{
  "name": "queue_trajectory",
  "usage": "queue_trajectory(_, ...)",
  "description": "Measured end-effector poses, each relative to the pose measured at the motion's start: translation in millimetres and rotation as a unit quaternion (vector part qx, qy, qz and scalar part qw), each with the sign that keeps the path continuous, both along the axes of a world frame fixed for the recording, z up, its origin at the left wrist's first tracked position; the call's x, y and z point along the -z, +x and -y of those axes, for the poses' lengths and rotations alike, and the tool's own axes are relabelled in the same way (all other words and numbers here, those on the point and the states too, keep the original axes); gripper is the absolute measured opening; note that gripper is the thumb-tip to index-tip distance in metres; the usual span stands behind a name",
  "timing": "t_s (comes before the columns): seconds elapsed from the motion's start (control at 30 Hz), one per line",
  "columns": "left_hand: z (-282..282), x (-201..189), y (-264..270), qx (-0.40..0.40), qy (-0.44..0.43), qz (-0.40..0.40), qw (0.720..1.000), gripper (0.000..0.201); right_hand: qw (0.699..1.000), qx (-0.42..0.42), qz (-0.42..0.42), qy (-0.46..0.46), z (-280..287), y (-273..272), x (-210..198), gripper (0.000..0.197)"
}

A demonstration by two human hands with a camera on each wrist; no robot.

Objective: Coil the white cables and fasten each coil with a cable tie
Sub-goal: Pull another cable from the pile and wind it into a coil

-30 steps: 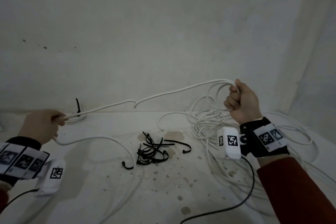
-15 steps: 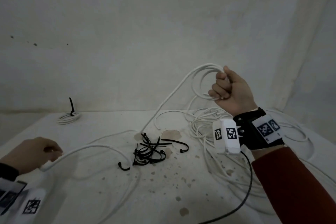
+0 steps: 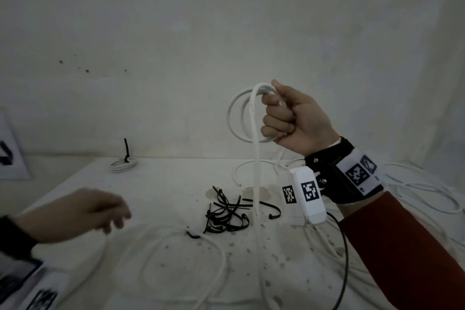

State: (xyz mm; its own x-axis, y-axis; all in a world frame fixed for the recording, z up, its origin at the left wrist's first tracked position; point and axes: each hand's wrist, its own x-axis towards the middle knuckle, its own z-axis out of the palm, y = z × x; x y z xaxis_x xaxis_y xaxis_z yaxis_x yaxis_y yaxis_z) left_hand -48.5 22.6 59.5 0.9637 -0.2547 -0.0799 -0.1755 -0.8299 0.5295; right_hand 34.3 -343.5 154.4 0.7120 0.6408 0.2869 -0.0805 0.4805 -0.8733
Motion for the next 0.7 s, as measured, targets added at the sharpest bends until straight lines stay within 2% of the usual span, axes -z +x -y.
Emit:
queue_trajectory(0.07, 15.6, -29.5, 3.9, -0.021, -0.098, 0.072, 0.992, 0.066, 1.000, -0.002, 0.004, -0.012, -10.2, -3.1, -2.1, 0.039)
queue_trajectory(0.13, 37.3, -57.3, 9.0, 0.022, -0.183, 0.130, 0.974, 0.074, 1.000, 0.001, 0.008, -0.027, -19.0, -6.1, -3.8, 0.037)
queue_trajectory(0.2, 64.8, -81.1, 12.4, 0.068, -0.237, 0.121, 0.961, 0.083, 0.999, 0.006, 0.019, -0.044, -26.2, -8.5, -5.3, 0.035)
queue_trajectory(0.27, 96.1, -96.1, 6.2, 0.110, -0.273, 0.069, 0.953, 0.089, 0.998, 0.013, 0.028, -0.061, -31.1, -9.9, -6.0, 0.036)
queue_trajectory(0.3, 109.1, -99.5, 4.2, 0.130, -0.291, 0.048, 0.947, 0.086, 0.997, 0.017, 0.032, -0.067, -32.3, -10.2, -6.3, 0.038)
queue_trajectory(0.37, 128.4, -99.2, -0.4, 0.164, -0.304, 0.043, 0.938, 0.060, 0.996, 0.025, 0.040, -0.073, -31.8, -10.1, -7.3, 0.039)
queue_trajectory(0.43, 138.8, -99.3, -5.1, 0.157, -0.327, 0.057, 0.930, 0.034, 0.996, 0.034, 0.043, -0.069, -26.8, -9.2, -8.5, 0.039)
queue_trajectory(0.47, 142.1, -100.7, -6.8, 0.133, -0.345, 0.067, 0.927, 0.027, 0.996, 0.038, 0.043, -0.067, -22.8, -8.4, -9.0, 0.040)
queue_trajectory(0.57, 143.1, -104.2, -1.9, 0.053, -0.378, 0.122, 0.916, 0.025, 0.996, 0.036, 0.041, -0.073, -9.8, -4.6, -9.4, 0.042)
queue_trajectory(0.7, 141.9, -107.0, 9.8, -0.003, -0.335, 0.215, 0.917, 0.029, 0.994, 0.005, 0.051, -0.095, -1.0, -3.7, -6.6, 0.044)
